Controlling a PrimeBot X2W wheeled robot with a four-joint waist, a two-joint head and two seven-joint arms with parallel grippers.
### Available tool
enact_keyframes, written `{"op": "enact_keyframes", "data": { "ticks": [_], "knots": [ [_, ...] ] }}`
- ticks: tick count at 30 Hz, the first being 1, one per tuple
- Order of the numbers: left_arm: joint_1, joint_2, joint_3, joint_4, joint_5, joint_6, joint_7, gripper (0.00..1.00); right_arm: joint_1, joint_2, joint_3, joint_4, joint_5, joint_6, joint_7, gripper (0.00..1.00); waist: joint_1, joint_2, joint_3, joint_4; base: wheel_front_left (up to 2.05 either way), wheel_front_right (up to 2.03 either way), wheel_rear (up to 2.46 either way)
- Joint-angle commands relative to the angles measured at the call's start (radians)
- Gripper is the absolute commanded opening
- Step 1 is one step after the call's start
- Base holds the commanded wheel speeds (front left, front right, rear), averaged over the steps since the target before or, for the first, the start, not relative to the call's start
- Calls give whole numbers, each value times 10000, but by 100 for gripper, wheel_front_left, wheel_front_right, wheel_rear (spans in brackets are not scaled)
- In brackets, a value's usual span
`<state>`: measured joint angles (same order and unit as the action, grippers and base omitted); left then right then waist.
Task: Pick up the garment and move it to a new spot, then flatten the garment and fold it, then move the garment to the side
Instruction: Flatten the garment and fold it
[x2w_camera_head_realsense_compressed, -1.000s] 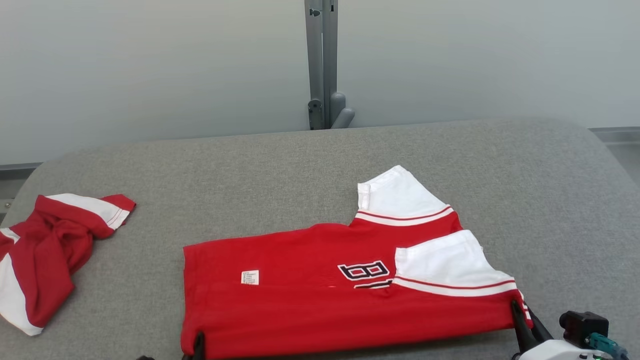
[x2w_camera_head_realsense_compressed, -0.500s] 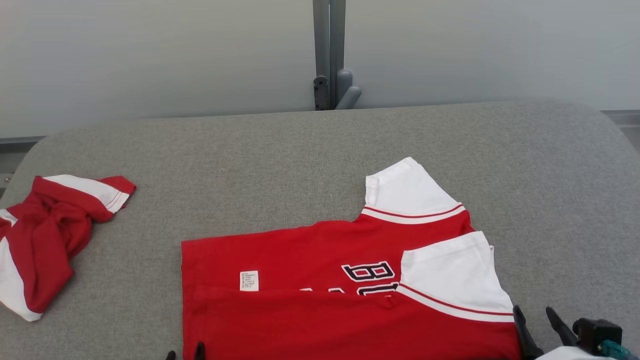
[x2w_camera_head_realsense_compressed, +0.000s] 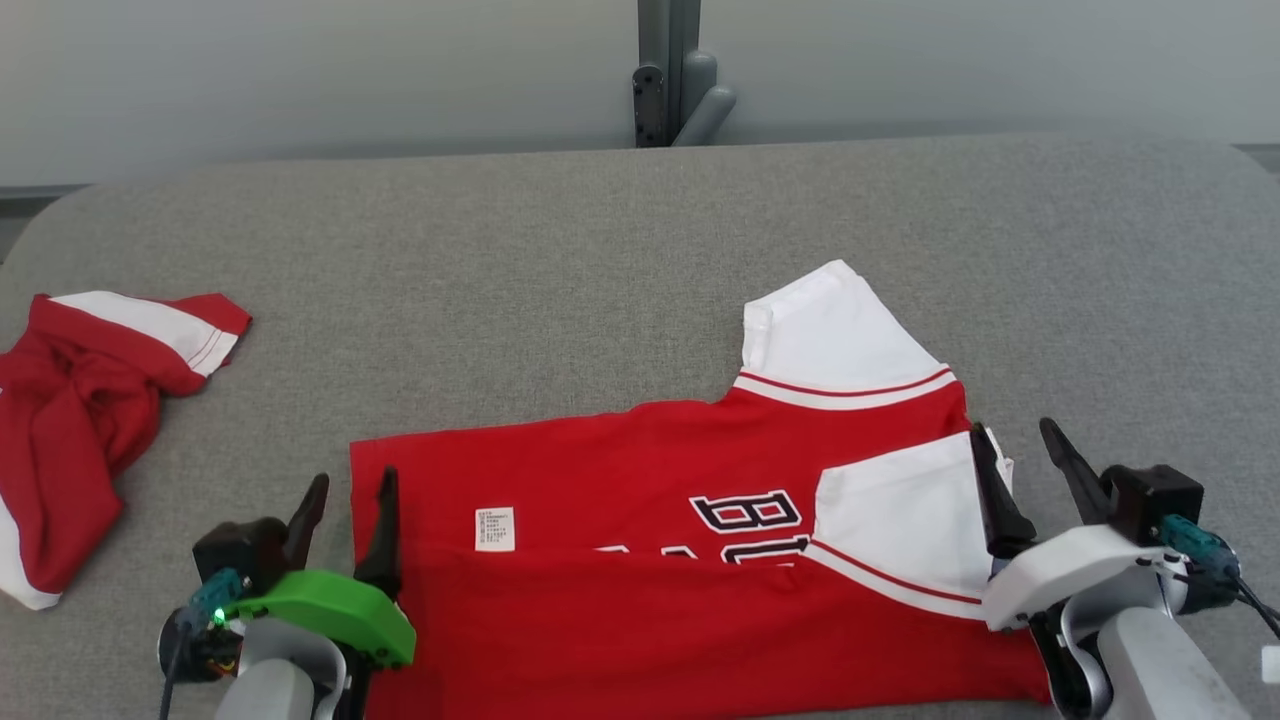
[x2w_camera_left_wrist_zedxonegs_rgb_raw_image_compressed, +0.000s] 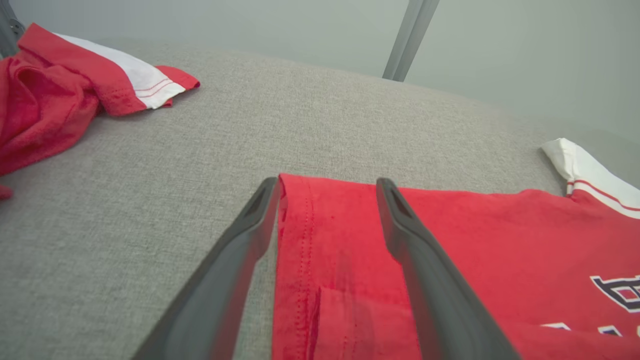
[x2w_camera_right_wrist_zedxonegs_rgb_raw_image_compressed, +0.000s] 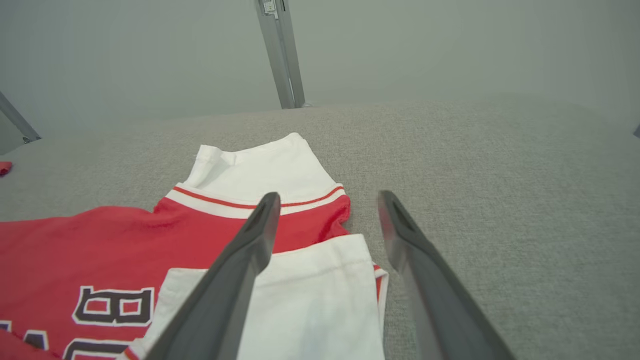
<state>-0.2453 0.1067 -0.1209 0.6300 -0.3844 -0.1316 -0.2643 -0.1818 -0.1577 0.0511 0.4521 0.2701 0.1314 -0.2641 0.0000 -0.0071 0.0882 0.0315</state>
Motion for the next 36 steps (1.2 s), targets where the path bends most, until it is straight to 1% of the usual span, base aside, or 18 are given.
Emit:
{"op": "enact_keyframes", "data": {
  "ticks": [1, 6, 12, 17, 19, 20, 21, 22, 23, 24, 26, 27, 28, 30, 31, 33, 35, 36],
  "knots": [
    [-297, 87, -12, 147, -77, 19, 2, 100, -202, 28, 104, -20, -60, -15, -1, 100, 0, 71, 410, -106, 0, 0, 0],
    [-1246, 280, -252, 836, -370, 19, 0, 100, -883, 41, 526, -44, -26, -15, -1, 100, 0, 71, 912, -285, 0, 0, 0],
    [-1721, 303, -400, 1638, -724, 19, 0, 100, -1143, 28, 691, -101, 107, -15, -1, 100, 0, 71, 1182, -383, 0, 0, 0],
    [-1869, 317, -402, 1778, -968, 19, 0, 100, -1197, -44, 680, -117, 182, -15, -1, 100, 0, 71, 1263, -394, 0, 0, 0],
    [-1865, 309, -448, 1781, -1001, 19, 2, 98, -1230, -64, 676, -110, 198, -15, -1, 100, 0, 71, 1272, -389, 0, 0, 0],
    [-1860, 292, -511, 1805, -1068, 19, 0, 85, -1273, -79, 674, -95, 210, -13, -1, 100, 0, 71, 1278, -383, 0, 0, 0],
    [-1881, 308, -544, 1812, -1146, 19, 2, 64, -1325, -96, 672, -93, 217, -15, -1, 100, 0, 71, 1291, -378, 0, 0, 0],
    [-1918, 344, -568, 1821, -1212, 19, 0, 61, -1375, -132, 671, -77, 228, -13, -1, 100, 0, 71, 1300, -373, 0, 0, 0],
    [-1945, 370, -571, 1861, -1276, 19, 0, 50, -1415, -166, 675, -68, 248, -15, -1, 100, 0, 71, 1312, -366, 0, 0, 0],
    [-1979, 412, -526, 1898, -1254, 19, 0, 47, -1457, -186, 685, -78, 225, -13, -1, 100, 0, 71, 1325, -356, 0, 0, 0],
    [-2029, 439, -420, 1931, -1143, 19, 2, 50, -1549, -213, 677, -106, 202, -15, -1, 100, 0, 71, 1346, -339, 0, 0, 0],
    [-2029, 426, -375, 1961, -1075, 19, 0, 75, -1592, -236, 671, -117, 206, -15, -1, 100, 0, 71, 1361, -331, 0, 0, 0],
    [-2023, 409, -314, 2006, -1045, 19, 0, 76, -1630, -245, 682, -118, 209, -13, -1, 100, 0, 71, 1372, -327, 0, 0, 0],
    [-2038, 361, -278, 2109, -963, 19, 2, 71, -1695, -243, 720, -132, 211, -13, -1, 100, 0, 71, 1399, -324, 0, 0, 0],
    [-2063, 328, -286, 2166, -962, 19, 2, 65, -1717, -242, 734, -146, 218, -13, -1, 100, 0, 71, 1416, -321, 0, 0, 0],
    [-2154, 316, -275, 2211, -921, 19, 0, 66, -1751, -248, 745, -166, 252, -13, -1, 100, 0, 71, 1458, -312, 0, 0, 0],
    [-2201, 315, -238, 2256, -874, 19, 2, 83, -1750, -244, 768, -190, 254, -13, -1, 100, 0, 71, 1501, -304, 0, 0, 0],
    [-2225, 314, -216, 2279, -831, 19, 0, 97, -1758, -244, 777, -198, 249, -15, -1, 100, 0, 71, 1523, -305, 0, 0, 0]
  ]
}}
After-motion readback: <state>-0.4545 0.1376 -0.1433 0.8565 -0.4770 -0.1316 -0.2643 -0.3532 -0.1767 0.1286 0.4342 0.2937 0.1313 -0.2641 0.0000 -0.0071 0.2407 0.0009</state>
